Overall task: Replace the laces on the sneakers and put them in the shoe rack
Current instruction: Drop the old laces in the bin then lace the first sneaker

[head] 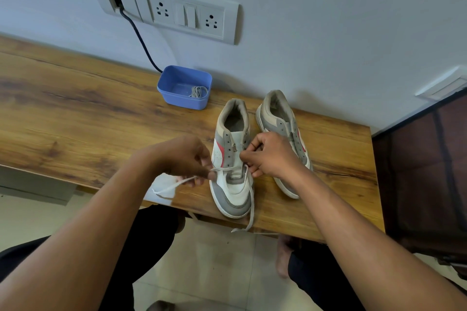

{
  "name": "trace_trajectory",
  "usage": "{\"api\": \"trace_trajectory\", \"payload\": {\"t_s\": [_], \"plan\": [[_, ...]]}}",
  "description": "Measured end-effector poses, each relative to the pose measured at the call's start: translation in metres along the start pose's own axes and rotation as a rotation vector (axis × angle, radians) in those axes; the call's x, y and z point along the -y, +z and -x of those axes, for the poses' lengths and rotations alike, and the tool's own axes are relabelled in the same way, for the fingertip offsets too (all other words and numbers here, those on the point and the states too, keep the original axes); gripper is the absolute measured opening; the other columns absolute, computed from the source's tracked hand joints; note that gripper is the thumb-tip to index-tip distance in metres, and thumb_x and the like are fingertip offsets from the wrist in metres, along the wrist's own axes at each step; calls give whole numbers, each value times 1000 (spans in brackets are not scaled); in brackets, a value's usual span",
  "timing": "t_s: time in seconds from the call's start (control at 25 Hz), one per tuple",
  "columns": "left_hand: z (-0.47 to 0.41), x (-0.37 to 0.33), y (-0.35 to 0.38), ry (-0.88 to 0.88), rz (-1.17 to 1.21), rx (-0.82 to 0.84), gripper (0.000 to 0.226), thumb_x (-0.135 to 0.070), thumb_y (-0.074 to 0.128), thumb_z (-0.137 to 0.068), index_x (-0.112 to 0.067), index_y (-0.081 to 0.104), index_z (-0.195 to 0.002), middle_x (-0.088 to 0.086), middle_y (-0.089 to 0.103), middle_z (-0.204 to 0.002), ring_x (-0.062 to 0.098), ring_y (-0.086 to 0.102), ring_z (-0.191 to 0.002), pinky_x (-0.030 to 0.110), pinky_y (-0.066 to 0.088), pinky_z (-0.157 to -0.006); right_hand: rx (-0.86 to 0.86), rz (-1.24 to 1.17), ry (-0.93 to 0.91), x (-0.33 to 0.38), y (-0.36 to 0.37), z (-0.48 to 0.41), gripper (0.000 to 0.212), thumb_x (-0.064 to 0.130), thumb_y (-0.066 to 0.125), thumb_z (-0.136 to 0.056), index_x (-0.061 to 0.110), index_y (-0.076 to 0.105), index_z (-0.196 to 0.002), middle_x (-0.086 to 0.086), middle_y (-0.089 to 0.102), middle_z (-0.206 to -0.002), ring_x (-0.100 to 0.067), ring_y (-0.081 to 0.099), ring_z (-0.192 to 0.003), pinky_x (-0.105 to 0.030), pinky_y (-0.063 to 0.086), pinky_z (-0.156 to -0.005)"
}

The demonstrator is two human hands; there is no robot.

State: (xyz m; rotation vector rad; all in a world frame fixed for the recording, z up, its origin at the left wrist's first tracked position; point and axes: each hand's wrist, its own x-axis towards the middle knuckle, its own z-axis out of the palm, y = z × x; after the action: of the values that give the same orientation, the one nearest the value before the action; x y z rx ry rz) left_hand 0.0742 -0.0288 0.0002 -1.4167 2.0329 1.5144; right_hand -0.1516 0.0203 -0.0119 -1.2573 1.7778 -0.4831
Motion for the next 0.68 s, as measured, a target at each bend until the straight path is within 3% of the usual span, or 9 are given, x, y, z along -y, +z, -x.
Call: {"api": "trace_trajectory", "payload": {"t_s": [0.08, 0.24, 0.4, 0.56, 0.68], "plan": [[-3, -5, 2, 63, -54, -17, 7, -15, 74, -92, -11, 75, -86, 3, 77, -73, 15, 75, -69, 25, 56, -64, 1, -1, 1, 0, 0, -1, 18, 15, 82, -87, 5, 69, -95, -12, 77, -78, -25, 78, -69, -44, 67, -69], [1, 4, -8, -102, -97, 63, 9, -18, 73, -92, -10, 76, -90, 3, 78, -77, 16, 76, -75, 27, 61, -70, -5, -8, -10, -1, -1, 0, 17, 15, 82, -87, 6, 70, -92, -11, 76, -75, -22, 77, -66, -39, 67, -65], [-6, -4, 5, 135, -104, -81, 8, -22, 79, -88, -14, 77, -88, 1, 77, -80, 19, 75, -76, 36, 64, -74, -6, 0, -19, -2, 0, 0, 17, 16, 83, -87, 7, 70, -92, -11, 77, -75, -21, 77, -66, -36, 66, -64], [0, 3, -7, -18, -131, 20, 6, -18, 75, -91, -13, 75, -90, 4, 78, -82, 16, 76, -74, 29, 62, -67, 6, -2, -19, -4, -2, 1, 20, 21, 85, -86, 8, 70, -92, -10, 77, -76, -17, 75, -65, -32, 65, -62], [-3, -4, 4, 81, -82, -20, 16, -25, 75, -91, -10, 75, -92, 5, 78, -83, 18, 76, -77, 34, 64, -71, 18, 7, -28, -5, -4, 1, 28, 30, 88, -84, 10, 70, -93, -8, 77, -78, -22, 77, -71, -34, 66, -65]]}}
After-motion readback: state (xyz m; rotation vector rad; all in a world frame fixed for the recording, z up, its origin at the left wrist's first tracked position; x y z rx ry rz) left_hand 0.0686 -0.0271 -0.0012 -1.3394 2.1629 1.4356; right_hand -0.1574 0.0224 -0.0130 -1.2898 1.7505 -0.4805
